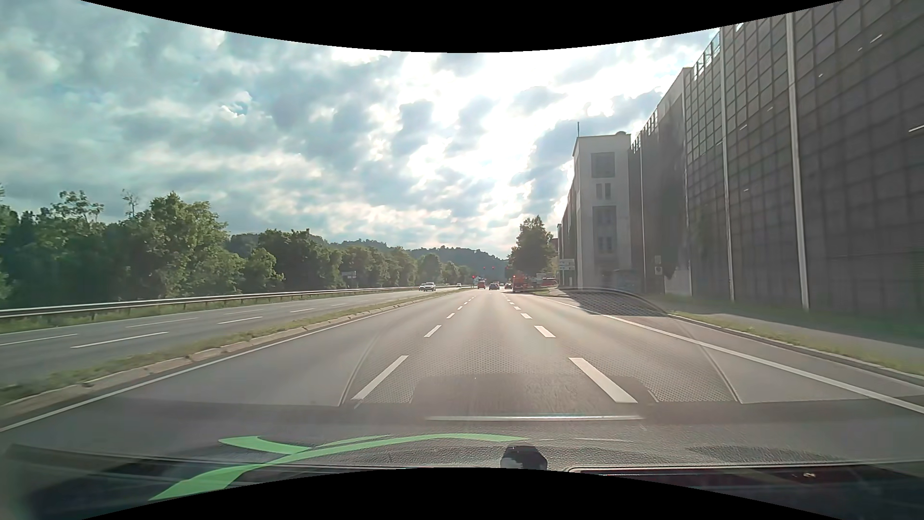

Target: Follow the waypoints while adhering to traffic rules and regulations

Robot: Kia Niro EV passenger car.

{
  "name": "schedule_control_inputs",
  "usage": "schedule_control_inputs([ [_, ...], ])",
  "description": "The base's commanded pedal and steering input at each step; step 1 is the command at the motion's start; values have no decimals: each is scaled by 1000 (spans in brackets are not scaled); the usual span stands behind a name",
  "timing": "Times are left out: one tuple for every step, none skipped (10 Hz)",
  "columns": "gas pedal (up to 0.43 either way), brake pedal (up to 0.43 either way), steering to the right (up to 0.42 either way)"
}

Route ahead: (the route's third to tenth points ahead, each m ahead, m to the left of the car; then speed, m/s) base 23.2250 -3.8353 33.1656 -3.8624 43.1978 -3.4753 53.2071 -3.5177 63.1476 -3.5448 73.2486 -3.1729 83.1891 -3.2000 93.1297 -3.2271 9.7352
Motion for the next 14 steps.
schedule_control_inputs([
  [0, 0, 0],
  [0, 0, 0],
  [0, 0, 0],
  [0, 0, 0],
  [0, 0, 0],
  [0, 0, 0],
  [0, 0, 0],
  [0, 0, 0],
  [0, 0, 0],
  [8, 0, 0],
  [8, 0, 0],
  [8, 0, 0],
  [20, 0, 0],
  [20, 0, 0],
])
